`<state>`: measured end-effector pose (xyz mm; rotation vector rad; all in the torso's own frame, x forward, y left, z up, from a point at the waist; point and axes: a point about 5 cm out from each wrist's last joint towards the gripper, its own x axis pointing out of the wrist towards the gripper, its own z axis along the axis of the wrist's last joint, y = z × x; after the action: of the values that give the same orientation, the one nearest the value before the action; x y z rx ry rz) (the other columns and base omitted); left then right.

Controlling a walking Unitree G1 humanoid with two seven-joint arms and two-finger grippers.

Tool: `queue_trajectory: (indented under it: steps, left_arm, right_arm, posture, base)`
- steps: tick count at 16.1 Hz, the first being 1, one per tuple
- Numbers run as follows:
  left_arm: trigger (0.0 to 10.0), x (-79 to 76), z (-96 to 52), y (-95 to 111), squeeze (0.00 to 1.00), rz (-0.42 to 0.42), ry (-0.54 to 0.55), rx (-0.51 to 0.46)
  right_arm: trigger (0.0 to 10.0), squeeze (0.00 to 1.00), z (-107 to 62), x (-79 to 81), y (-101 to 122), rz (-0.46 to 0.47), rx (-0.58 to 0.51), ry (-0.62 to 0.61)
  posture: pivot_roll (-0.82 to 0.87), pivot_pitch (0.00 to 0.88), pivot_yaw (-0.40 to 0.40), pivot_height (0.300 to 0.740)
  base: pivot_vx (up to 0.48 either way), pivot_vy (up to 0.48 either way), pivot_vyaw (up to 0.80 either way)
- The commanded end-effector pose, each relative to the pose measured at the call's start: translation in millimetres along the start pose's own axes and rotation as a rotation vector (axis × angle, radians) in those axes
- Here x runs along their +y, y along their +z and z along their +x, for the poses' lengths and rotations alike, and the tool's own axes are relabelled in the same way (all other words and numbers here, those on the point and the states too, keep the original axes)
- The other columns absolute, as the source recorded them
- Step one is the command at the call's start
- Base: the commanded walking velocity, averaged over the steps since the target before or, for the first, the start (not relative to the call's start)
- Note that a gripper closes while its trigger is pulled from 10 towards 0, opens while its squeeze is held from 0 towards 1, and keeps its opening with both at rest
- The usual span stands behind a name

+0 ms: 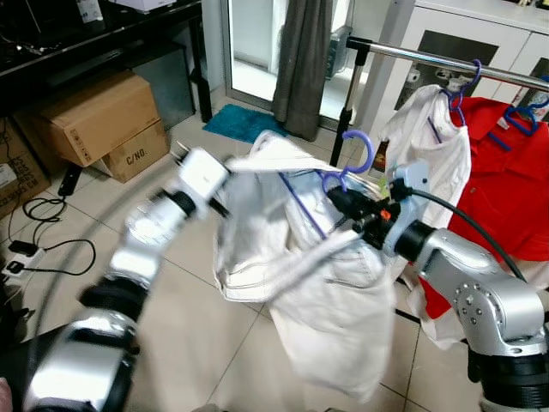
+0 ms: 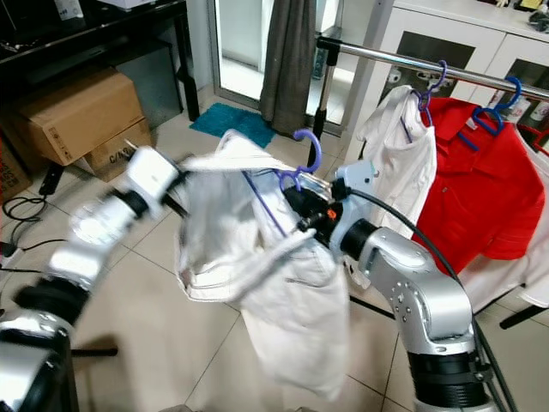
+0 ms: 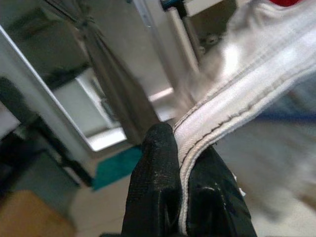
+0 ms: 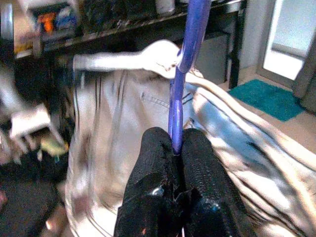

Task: Hang hanger

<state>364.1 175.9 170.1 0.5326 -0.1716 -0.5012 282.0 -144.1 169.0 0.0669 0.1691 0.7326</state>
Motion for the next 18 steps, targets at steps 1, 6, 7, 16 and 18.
queue_trajectory:
  steps: [1, 6, 7, 16, 18]
  left_arm:
    - [0.0, 26.3, -2.4, 10.5, 0.00, 0.036, 0.059, -0.014]
    - [0.0, 102.8, -24.5, 22.6, 0.00, 0.149, 0.131, 0.109]
    - [0.0, 105.9, -26.8, 19.5, 0.00, 0.131, 0.131, 0.130]
    - [0.0, -31.6, 13.0, -8.4, 0.00, -0.258, -0.221, 0.046]
    - [0.0, -56.7, 23.2, 0.6, 0.00, -0.296, -0.276, 0.012]
  right_arm:
    - [0.0, 0.00, -4.6, 1.0, 2.9, -0.043, -0.012, 0.038]
    - [0.0, 0.00, -29.1, 19.5, -7.6, -0.066, 0.082, 0.338]
    - [0.0, 0.00, -30.2, 19.1, -8.4, -0.065, 0.083, 0.344]
    - [0.0, 0.00, 10.1, -12.6, 22.4, 0.395, -0.392, -0.161]
    - [0.0, 0.00, 16.8, -21.6, 25.0, 0.438, -0.446, -0.270]
  posture:
    - [-0.14, 0.000, -0.049, 0.740]
    - [-0.13, 0.000, -0.062, 0.740]
    - [-0.13, 0.000, -0.063, 0.740]
    - [-0.14, 0.000, -0.055, 0.740]
    - [-0.14, 0.000, -0.051, 0.740]
  base:
    - [0.000, 0.000, 0.00]
    - [0.000, 0.000, 0.00]
    - [0.000, 0.000, 0.00]
    - [0.000, 0.000, 0.00]
    - [0.000, 0.000, 0.00]
